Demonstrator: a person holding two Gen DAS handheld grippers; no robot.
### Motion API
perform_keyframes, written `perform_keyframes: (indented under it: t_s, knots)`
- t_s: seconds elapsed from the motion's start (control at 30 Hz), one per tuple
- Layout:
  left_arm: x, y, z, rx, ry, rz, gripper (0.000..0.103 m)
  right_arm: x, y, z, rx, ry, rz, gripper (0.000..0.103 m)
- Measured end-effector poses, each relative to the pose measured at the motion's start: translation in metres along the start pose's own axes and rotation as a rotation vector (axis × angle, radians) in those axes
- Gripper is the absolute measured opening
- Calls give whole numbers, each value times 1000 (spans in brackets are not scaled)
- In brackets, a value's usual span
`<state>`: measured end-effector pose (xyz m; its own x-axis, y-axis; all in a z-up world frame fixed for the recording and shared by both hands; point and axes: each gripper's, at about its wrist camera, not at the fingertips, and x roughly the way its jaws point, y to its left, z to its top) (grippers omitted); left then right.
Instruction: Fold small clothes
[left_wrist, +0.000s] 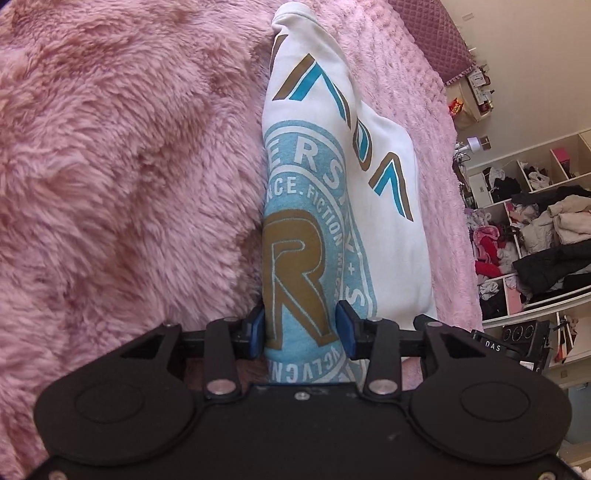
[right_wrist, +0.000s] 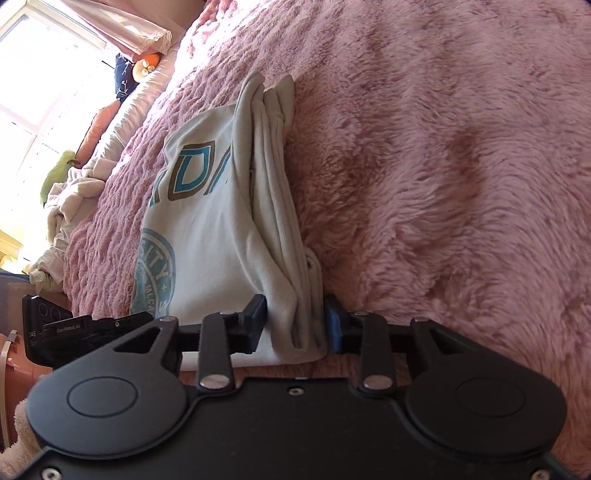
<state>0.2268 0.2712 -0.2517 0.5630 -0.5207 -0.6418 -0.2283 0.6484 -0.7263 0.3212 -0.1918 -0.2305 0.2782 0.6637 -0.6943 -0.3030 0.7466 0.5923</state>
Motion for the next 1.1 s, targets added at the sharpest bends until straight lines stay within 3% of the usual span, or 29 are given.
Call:
perform_keyframes:
  t_s: [0.03,0.13,0.3,0.43,0.5,0.57,0.63,0.7,0.87,0.93,1.1]
  knots:
    - [-8,-5,5,21,-15,24,40,-4,5,6,-3,-29,-16,41]
    - [-28,-28,23,151,-126,74,40,-11,31,30,-77,-146,-1,41]
    - [-8,-62,75,263,-261,47,43,27,91,78,-304,-324,-63,40]
    - [25,-66,113,263,-292,73,43,70,114,101,-383,-336,-69,35]
    - [52,-69,138,242,-290,141,43,94,118,113,-388,-312,-121,34]
    - [59,-56,148,199,-289,163,43,111,107,125,-335,-281,-202,28]
    - [69,-47,155,194,-290,178,44,123,92,132,-305,-260,-241,10]
    - [79,-41,160,176,-287,175,45,127,79,136,-268,-250,-236,2]
    - [70,-33,161,90,-307,120,43,113,83,131,-270,-257,-212,3]
    - [49,-43,147,104,-320,93,42,93,94,117,-308,-282,-177,13]
    - [0,-66,85,169,-308,13,43,45,119,55,-459,-313,-122,13]
